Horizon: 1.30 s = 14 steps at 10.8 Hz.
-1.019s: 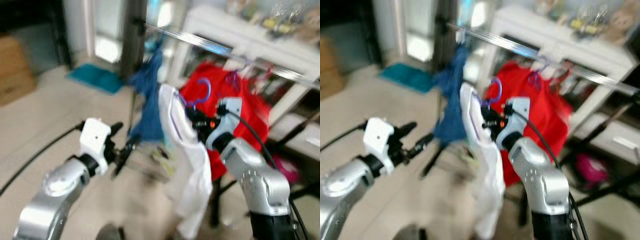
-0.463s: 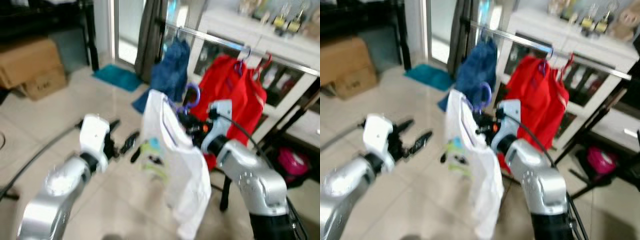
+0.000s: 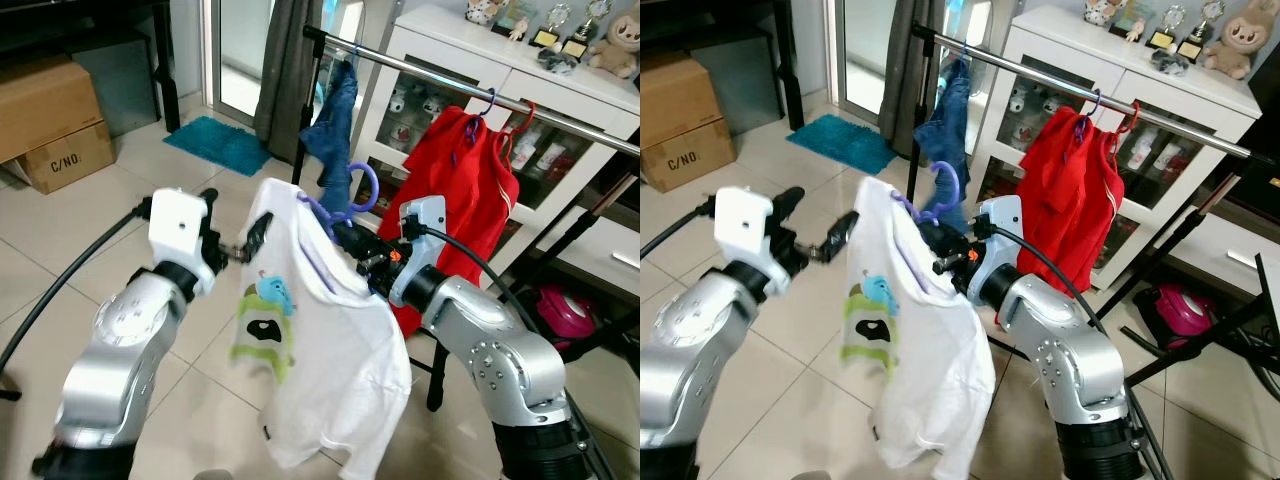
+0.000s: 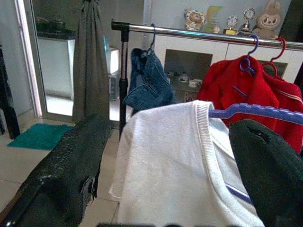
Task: Hang hanger
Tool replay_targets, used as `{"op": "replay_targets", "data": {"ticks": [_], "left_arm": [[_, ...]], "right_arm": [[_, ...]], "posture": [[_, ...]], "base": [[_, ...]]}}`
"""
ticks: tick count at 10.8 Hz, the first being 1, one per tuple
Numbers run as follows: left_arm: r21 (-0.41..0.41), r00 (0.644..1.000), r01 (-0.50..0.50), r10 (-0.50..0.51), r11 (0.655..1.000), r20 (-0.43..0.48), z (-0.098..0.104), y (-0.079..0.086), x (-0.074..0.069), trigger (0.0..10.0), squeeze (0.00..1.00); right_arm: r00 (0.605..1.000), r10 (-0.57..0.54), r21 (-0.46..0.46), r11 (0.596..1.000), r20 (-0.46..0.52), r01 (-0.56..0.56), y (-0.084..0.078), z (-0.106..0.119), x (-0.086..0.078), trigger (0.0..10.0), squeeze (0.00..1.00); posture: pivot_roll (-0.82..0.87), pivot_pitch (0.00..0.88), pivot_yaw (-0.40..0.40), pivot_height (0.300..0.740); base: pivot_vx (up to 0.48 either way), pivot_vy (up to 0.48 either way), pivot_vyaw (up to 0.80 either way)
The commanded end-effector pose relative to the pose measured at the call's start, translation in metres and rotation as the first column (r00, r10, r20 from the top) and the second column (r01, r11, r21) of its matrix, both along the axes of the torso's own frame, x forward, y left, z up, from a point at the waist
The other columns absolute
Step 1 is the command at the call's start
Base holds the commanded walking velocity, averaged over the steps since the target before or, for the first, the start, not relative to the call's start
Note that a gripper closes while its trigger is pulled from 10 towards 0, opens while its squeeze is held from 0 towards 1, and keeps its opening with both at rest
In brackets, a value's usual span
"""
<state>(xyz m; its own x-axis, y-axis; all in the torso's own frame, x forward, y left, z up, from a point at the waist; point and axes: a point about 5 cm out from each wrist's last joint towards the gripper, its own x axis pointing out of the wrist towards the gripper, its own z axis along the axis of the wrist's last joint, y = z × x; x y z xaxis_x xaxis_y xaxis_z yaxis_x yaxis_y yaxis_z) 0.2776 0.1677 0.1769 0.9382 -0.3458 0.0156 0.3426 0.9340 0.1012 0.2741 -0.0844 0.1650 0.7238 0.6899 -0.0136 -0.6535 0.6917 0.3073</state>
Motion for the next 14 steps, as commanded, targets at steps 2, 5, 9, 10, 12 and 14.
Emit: {"op": "replay_targets", "data": {"ticks": [2, 5, 9, 10, 12, 14], "left_arm": [[-0.051, 0.997, 0.074, -0.074, 0.996, 0.01, 0.005, -0.011, 0.007, 10.0, 0.0], [-0.043, 0.99, 0.124, -0.127, 0.991, -0.067, -0.007, -0.017, 0.018, 4.2, 0.0], [0.058, 0.994, 0.08, -0.076, 0.995, -0.078, -0.014, -0.017, 0.03, 0.0, 0.0], [0.066, 0.995, 0.078, -0.073, 0.995, -0.071, -0.013, -0.018, 0.03, 0.0, 0.0], [0.061, 0.995, 0.081, -0.077, 0.995, -0.055, -0.013, -0.023, 0.027, 0.0, 0.0], [0.056, 0.997, 0.063, -0.06, 0.996, -0.045, -0.013, -0.024, 0.025, 0.0, 0.0]], "right_arm": [[0.995, 0.034, 0.018, 0.999, 0.089, -0.036, -0.001, 0.016, -0.002, 0.0, 0.0], [0.984, 0.126, 0.051, 0.99, 0.13, -0.133, 0.008, 0.023, -0.01, 0.0, 0.0], [0.983, 0.123, 0.095, 0.986, 0.137, -0.137, 0.007, 0.026, -0.013, 0.0, 0.0], [0.984, 0.115, 0.1, 0.987, 0.133, -0.129, 0.006, 0.026, -0.012, 0.0, 0.0], [0.989, 0.09, 0.089, 0.991, 0.114, -0.1, 0.003, 0.023, -0.007, 0.0, 0.0], [0.992, 0.071, 0.09, 0.993, 0.106, -0.081, 0.002, 0.022, -0.003, 0.0, 0.0]], "posture": [[0.02, 0.0, -0.188, 0.74], [0.01, 0.0, -0.189, 0.74], [0.0, 0.0, -0.183, 0.74], [0.0, 0.0, -0.185, 0.74], [0.01, 0.0, -0.193, 0.74], [0.01, 0.0, -0.201, 0.74]], "base": [[0.0, 0.0, 0.0], [0.0, 0.0, 0.0], [0.0, 0.0, 0.0], [0.0, 0.0, 0.0], [0.0, 0.0, 0.0], [0.0, 0.0, 0.0]]}}
